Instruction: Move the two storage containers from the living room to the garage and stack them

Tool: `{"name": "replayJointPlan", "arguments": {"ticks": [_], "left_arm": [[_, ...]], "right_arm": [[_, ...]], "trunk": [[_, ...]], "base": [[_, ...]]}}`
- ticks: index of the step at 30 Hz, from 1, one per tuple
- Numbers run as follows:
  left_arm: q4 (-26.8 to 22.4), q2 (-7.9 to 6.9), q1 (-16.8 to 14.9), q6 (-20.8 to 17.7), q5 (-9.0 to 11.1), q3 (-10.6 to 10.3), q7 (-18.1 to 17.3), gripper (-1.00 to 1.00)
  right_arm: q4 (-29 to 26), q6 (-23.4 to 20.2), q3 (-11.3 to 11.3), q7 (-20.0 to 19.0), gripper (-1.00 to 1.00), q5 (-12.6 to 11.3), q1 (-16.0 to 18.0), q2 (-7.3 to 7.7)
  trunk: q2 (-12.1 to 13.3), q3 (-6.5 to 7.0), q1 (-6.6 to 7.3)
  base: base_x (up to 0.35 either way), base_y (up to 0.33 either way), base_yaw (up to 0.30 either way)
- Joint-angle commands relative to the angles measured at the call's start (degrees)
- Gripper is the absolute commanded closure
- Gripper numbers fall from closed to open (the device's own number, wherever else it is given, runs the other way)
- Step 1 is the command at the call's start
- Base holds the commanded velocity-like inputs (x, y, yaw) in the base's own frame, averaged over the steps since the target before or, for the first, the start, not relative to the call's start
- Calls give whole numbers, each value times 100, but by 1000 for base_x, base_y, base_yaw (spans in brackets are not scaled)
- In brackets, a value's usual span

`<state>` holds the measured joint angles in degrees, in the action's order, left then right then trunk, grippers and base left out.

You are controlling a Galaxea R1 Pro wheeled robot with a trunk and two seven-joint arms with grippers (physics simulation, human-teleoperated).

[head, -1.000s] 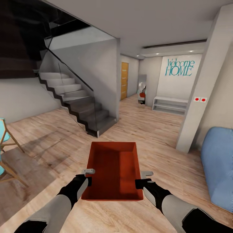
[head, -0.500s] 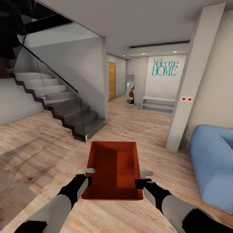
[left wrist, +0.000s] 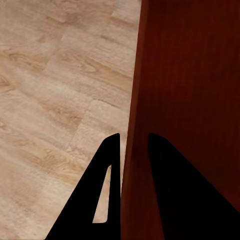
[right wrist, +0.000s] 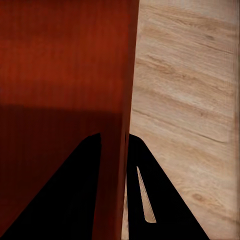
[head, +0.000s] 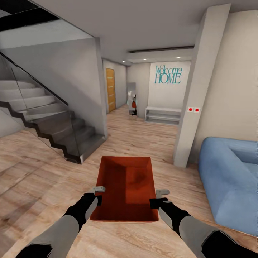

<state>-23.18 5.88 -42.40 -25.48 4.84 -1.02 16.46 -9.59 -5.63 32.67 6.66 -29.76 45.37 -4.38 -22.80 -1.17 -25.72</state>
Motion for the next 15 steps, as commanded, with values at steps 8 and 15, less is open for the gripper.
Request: {"name": "replayJointPlan", "arguments": {"ticks": [8,15], "left_arm": [[-2,-7,-2,-65,-44,50,68,100],[-2,-7,-3,-66,-46,50,68,100]], "right_arm": [[-25,-26,-73,546,100,102,7,34],[-25,-26,-75,546,100,102,7,34]], "trunk": [[-12,-12,-7],[-12,-12,-7]], "base": [[322,0,-61],[322,0,-1]]}}
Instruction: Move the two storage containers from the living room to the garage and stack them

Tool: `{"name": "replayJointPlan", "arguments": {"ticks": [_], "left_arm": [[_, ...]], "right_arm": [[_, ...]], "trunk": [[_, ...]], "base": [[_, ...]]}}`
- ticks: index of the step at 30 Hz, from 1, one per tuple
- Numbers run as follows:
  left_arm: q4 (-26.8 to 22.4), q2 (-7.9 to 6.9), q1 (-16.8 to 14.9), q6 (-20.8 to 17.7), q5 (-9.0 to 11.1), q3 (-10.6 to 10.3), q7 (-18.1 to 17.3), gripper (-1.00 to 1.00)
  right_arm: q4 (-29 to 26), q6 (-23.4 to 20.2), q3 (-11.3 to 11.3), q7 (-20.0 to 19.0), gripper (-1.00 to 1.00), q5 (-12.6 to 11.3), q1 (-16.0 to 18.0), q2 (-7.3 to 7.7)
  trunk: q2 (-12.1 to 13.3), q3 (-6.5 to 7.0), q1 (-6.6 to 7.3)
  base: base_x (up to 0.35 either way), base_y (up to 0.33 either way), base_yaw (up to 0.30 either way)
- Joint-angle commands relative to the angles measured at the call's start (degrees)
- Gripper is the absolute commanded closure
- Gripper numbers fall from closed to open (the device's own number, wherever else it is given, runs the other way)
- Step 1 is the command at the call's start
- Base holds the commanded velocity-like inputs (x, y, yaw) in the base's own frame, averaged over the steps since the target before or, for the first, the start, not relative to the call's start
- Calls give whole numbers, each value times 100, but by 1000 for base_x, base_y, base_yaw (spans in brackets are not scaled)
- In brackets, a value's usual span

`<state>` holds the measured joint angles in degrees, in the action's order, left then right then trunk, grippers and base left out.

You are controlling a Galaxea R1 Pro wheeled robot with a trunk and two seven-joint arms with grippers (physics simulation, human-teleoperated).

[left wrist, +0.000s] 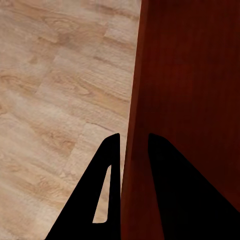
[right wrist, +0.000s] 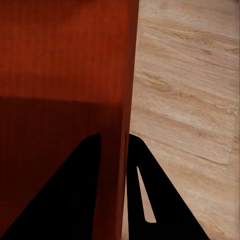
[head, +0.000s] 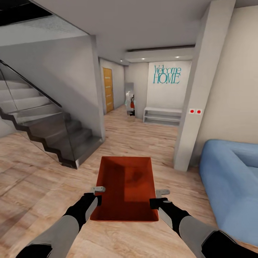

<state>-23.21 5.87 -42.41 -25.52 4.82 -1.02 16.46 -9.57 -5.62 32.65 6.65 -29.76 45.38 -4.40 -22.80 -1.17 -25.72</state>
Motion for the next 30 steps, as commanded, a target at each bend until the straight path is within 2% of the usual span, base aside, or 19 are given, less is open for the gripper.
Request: {"name": "replayJointPlan", "arguments": {"ticks": [1,20,21,26,30], "left_arm": [[0,-7,-3,-60,-43,49,68,100],[0,-7,-1,-60,-42,49,68,100],[-35,-24,4,7,72,-3,40,100],[-40,-26,4,16,72,-49,41,100],[-112,-47,4,145,80,-77,20,100]], "right_arm": [[-27,-27,-74,548,100,102,6,35],[-18,-29,-66,548,100,104,6,35],[26,0,39,33,100,-56,6,-6],[39,54,41,31,100,-83,6,-5],[-10,118,46,33,100,-23,6,54]], "trunk": [[-12,-12,-7],[-12,-12,-7],[-13,-12,-7],[-13,-12,-7],[-13,-12,-7]], "base": [[322,0,0],[322,0,0],[0,0,0],[0,0,0],[0,0,0]]}}
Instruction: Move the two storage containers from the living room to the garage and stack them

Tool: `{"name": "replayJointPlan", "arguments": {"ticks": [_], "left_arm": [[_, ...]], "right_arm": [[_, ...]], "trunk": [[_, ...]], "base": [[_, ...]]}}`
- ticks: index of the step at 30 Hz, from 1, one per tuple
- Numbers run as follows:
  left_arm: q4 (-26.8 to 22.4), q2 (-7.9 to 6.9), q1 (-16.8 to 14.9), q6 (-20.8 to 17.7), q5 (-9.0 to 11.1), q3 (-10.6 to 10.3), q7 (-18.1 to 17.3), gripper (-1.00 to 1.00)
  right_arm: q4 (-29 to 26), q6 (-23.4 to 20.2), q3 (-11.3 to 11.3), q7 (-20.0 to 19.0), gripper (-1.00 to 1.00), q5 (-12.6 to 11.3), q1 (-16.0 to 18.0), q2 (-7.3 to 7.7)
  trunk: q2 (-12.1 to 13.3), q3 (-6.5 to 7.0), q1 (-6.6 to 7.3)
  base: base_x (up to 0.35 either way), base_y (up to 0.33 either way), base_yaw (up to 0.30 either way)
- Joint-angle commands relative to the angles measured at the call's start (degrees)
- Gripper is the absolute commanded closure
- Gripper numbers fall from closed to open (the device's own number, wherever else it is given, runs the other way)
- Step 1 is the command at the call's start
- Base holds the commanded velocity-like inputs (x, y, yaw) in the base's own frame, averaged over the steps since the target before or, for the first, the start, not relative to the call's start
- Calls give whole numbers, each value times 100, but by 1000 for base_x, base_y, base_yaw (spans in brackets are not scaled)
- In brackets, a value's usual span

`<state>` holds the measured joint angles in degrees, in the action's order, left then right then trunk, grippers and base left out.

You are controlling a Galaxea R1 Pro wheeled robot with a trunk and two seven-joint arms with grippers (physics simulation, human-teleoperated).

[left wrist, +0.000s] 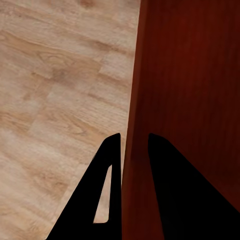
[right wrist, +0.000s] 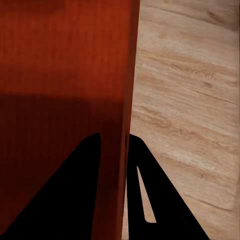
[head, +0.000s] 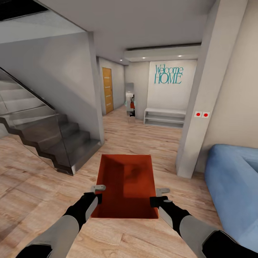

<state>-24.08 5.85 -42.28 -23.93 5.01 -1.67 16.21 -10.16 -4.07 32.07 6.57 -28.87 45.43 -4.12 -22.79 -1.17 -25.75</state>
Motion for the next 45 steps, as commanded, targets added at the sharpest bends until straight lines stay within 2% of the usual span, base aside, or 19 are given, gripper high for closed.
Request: {"name": "replayJointPlan", "arguments": {"ticks": [1,8,14,21,22,29,45], "left_arm": [[-42,-36,-8,9,61,15,37,100],[-147,-13,-8,119,31,53,10,100],[-226,-40,-8,116,71,58,5,100],[-221,-65,-8,116,71,34,5,100],[-272,-62,-8,118,71,53,6,100],[-273,-61,-8,117,81,66,11,100],[-273,-67,-8,116,80,80,14,100]], "right_arm": [[21,-31,82,41,100,-66,1,36],[-171,-24,-252,46,100,353,1,67],[-224,-24,-612,46,100,734,1,23],[-207,-33,-880,46,100,1019,1,-25],[93,-36,106,46,100,-155,1,122],[93,-48,107,46,100,-154,1,122],[93,-31,107,48,100,-153,1,78]], "trunk": [[-13,-12,-4],[-13,-12,-4],[-13,-12,-4],[-13,-12,-4],[-13,-12,-4],[-13,-12,-4],[-13,-12,-4]], "base": [[0,0,0],[0,0,0],[0,0,0],[0,0,0],[0,0,0],[34,0,0],[294,0,0]]}}
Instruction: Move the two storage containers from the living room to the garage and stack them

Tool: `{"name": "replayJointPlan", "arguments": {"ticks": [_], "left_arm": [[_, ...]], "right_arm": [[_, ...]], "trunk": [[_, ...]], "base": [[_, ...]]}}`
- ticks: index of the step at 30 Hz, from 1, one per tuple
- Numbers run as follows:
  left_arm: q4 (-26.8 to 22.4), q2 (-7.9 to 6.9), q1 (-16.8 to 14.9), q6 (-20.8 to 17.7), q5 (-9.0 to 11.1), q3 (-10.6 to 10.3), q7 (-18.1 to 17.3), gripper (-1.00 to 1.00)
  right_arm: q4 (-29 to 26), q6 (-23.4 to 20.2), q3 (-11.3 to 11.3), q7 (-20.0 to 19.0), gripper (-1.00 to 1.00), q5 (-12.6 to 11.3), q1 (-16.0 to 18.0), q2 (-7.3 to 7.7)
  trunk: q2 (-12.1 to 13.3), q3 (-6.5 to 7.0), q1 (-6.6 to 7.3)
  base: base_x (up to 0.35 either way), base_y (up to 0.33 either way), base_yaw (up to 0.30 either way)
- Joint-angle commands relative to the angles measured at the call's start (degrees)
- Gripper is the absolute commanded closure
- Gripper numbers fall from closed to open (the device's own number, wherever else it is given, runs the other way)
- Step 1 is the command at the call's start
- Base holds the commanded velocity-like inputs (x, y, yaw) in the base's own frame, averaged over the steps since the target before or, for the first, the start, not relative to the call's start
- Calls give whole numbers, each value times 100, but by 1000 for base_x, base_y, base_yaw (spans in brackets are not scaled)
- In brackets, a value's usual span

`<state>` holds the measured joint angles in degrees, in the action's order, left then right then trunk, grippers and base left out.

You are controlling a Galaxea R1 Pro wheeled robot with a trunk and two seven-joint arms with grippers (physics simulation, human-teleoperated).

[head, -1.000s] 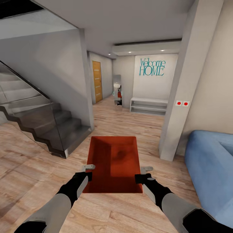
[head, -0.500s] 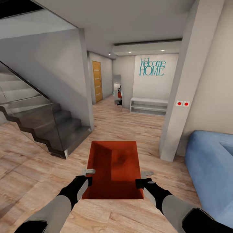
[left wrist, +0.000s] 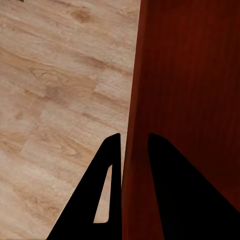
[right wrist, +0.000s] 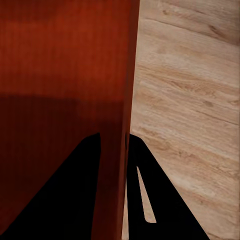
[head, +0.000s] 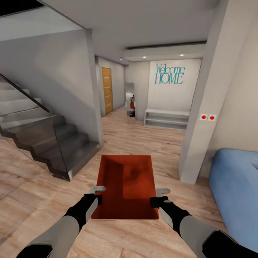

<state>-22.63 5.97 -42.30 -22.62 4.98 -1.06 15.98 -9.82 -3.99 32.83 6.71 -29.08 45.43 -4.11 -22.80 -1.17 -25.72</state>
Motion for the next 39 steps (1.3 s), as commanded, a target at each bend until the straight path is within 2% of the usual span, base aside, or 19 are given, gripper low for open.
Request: {"name": "replayJointPlan", "arguments": {"ticks": [1,39], "left_arm": [[-418,-79,-6,-15,82,19,37,100],[-365,-79,-6,-15,79,18,54,100]], "right_arm": [[59,-36,30,35,100,-132,1,79],[59,-22,30,33,100,-133,1,103]], "trunk": [[-13,-13,-7],[-13,-13,-7]], "base": [[322,0,0],[322,0,0]]}}
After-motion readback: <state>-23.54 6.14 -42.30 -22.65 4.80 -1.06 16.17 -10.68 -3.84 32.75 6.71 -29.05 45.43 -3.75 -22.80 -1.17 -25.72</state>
